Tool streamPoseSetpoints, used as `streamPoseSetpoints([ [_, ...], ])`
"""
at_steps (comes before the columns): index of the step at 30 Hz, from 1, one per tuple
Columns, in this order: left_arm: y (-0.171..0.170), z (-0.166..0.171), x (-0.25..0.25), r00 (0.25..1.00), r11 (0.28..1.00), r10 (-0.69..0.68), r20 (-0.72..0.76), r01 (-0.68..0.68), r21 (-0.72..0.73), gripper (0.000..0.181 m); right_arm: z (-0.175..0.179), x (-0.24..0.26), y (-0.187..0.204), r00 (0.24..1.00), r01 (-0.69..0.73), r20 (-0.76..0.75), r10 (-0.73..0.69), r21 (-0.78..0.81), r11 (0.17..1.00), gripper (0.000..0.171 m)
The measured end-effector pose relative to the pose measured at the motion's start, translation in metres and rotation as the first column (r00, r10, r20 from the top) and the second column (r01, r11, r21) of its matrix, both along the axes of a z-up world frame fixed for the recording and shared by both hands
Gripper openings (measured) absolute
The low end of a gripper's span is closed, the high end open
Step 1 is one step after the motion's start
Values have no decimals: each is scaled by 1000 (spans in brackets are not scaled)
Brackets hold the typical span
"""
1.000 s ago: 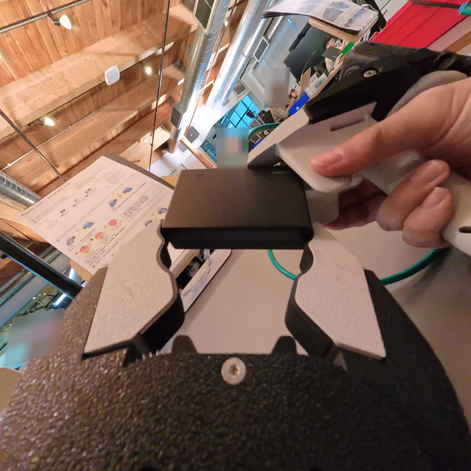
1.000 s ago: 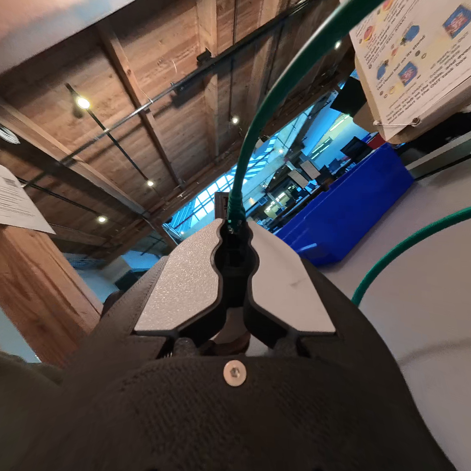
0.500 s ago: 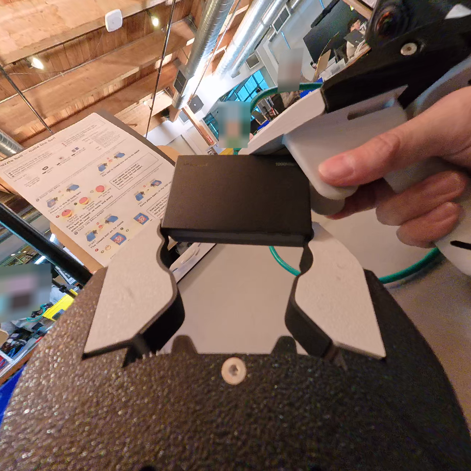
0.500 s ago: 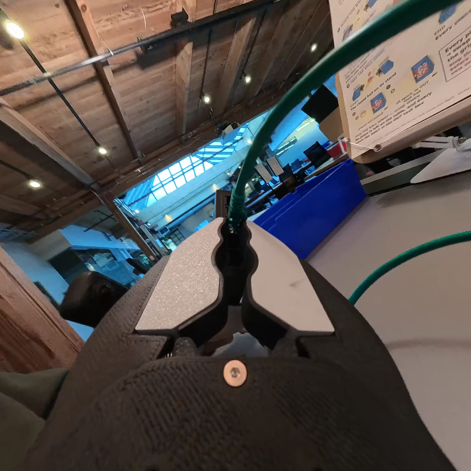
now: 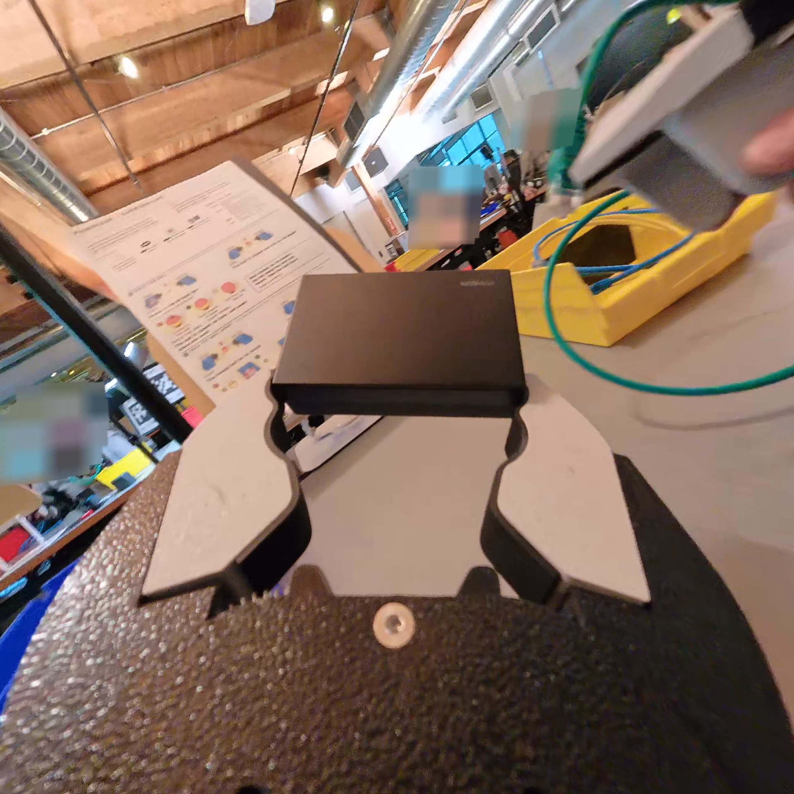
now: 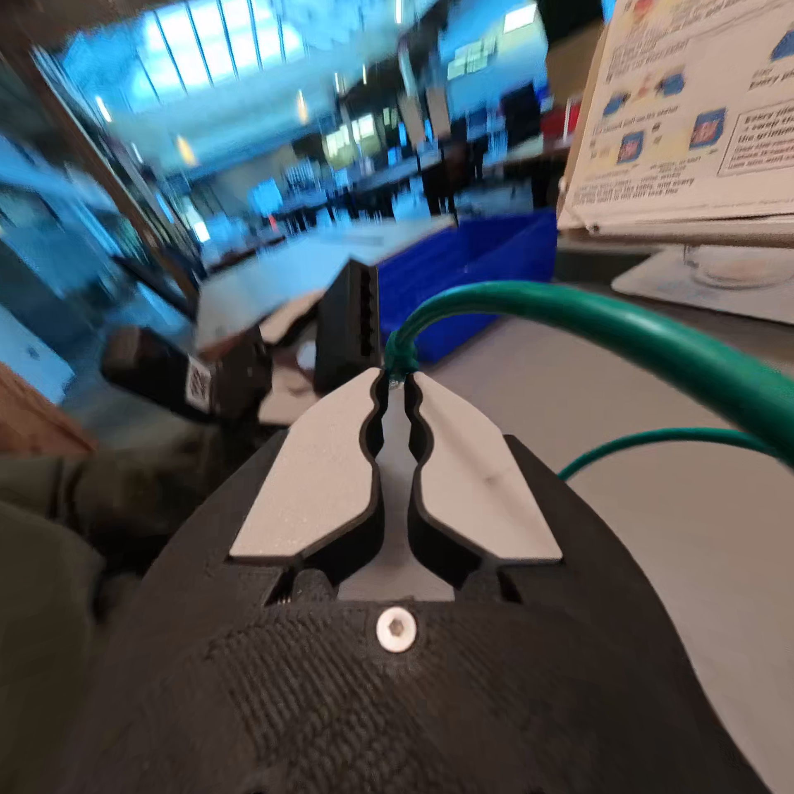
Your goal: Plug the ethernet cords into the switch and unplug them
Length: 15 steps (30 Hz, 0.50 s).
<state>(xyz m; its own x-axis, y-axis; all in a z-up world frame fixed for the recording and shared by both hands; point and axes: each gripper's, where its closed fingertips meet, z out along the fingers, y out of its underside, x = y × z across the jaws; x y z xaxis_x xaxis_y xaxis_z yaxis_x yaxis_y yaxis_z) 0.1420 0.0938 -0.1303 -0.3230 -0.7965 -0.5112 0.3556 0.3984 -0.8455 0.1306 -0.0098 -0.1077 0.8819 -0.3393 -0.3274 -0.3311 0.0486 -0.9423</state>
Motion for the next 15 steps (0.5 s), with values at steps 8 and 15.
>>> streamPoseSetpoints([
  [8, 39, 2, 13, 997, 996, 73, -30, -75, -49, 100, 3, 21, -48, 993, -56, 57, 100, -518, 854, 8],
  [15, 30, -9, 14, 997, 999, 49, -54, -50, -13, 100, 43, 73, -115, 991, -56, 39, 127, -740, 670, 8],
])
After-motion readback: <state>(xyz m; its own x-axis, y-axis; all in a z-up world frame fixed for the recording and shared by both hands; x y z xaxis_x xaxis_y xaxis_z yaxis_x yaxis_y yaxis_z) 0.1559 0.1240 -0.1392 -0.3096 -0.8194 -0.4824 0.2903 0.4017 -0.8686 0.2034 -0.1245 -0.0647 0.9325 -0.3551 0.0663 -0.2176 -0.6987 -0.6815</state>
